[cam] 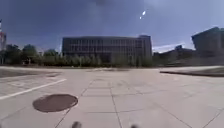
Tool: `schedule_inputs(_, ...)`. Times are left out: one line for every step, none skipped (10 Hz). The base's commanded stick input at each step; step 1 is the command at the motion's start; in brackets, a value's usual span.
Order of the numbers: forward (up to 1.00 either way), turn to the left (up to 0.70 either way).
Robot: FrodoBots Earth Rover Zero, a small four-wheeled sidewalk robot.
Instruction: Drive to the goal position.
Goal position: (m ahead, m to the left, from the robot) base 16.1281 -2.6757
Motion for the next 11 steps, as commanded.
schedule_inputs(0.85,-0.29)
schedule_inputs(0.85,0.03)
schedule_inputs(0.85,0.03)
schedule_inputs(0.85,0.03)
schedule_inputs(0.85,0.03)
schedule_inputs(0.85,0.03)
schedule_inputs(0.85,0.03)
schedule_inputs(0.85,0.03)
schedule_inputs(0.52,0.03)
schedule_inputs(0.25,0.02)
schedule_inputs(0.0,0.0)
